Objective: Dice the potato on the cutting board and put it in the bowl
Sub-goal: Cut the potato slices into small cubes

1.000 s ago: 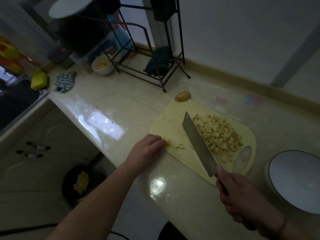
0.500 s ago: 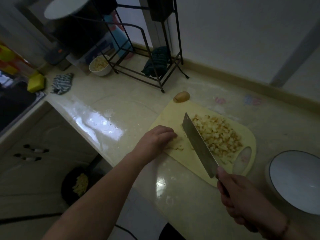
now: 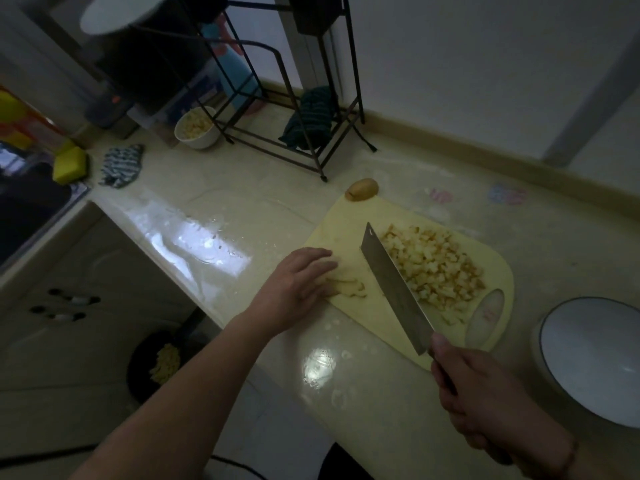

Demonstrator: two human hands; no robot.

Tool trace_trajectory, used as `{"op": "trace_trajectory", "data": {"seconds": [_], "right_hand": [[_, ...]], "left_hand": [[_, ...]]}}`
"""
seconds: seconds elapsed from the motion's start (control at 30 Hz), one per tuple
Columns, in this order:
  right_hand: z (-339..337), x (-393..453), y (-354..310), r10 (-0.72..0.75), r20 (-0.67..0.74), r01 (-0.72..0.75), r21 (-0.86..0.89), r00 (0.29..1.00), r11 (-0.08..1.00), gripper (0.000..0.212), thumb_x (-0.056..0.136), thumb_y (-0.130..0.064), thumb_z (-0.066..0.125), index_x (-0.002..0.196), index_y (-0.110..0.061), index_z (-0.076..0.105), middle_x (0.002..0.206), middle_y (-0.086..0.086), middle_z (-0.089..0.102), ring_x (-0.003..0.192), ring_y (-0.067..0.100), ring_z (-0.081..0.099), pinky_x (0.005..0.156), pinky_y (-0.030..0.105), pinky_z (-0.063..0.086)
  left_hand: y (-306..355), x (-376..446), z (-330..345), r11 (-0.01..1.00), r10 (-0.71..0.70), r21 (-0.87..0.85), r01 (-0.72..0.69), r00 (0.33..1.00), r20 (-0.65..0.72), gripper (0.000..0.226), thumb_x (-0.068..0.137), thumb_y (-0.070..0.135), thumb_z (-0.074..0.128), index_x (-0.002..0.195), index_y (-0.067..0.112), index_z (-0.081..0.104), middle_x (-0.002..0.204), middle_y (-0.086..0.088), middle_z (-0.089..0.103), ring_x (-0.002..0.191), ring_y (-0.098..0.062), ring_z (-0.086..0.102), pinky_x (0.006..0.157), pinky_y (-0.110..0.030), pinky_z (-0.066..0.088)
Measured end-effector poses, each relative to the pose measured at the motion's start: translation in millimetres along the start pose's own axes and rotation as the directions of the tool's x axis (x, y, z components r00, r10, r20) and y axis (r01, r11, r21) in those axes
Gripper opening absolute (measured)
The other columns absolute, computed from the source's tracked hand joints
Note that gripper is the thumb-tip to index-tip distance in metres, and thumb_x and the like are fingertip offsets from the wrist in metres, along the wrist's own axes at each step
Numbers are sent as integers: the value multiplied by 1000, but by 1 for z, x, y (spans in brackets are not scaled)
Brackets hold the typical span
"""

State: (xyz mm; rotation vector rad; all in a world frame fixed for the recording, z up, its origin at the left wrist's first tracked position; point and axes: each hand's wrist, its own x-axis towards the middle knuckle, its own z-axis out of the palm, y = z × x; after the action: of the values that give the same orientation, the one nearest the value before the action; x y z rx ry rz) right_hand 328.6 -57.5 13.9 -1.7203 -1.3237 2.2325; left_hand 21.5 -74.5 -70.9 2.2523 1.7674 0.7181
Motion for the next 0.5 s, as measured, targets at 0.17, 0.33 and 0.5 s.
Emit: {"op": "trace_trajectory", "data": {"seconds": [0.17, 0.33, 0.5], "right_hand": [[3, 0, 1, -15, 15, 15, 2, 1000, 1000, 51, 92, -58, 40, 68, -12, 40, 56, 8, 28, 41, 14, 22, 44, 21, 18], [6, -2, 2, -12, 17, 13, -5, 1000, 1000, 52, 91, -59, 40, 69, -12, 40, 57, 9, 28, 41, 15, 22, 45, 21, 18], [7, -4, 4, -9, 28, 9, -4, 1000, 1000, 52, 90, -61, 40, 69, -13, 39, 58, 8, 28, 43, 15, 22, 46, 22, 16]], "left_hand": [[-7, -19, -1, 997, -14, 72, 14, 1000, -8, 32, 94, 30, 68, 114, 6, 71, 115, -13, 62, 104, -31, 60, 88, -40, 51], [-5, -25, 9, 995, 37, 93, -34, 999, -40, 13, 93, 15, 71, 103, 8, 74, 105, -11, 65, 92, -31, 63, 77, -41, 52], [2, -27, 15, 988, 57, 150, -46, 996, -65, 10, 91, 6, 68, 100, 7, 74, 105, -10, 64, 90, -30, 60, 76, -40, 50]]}}
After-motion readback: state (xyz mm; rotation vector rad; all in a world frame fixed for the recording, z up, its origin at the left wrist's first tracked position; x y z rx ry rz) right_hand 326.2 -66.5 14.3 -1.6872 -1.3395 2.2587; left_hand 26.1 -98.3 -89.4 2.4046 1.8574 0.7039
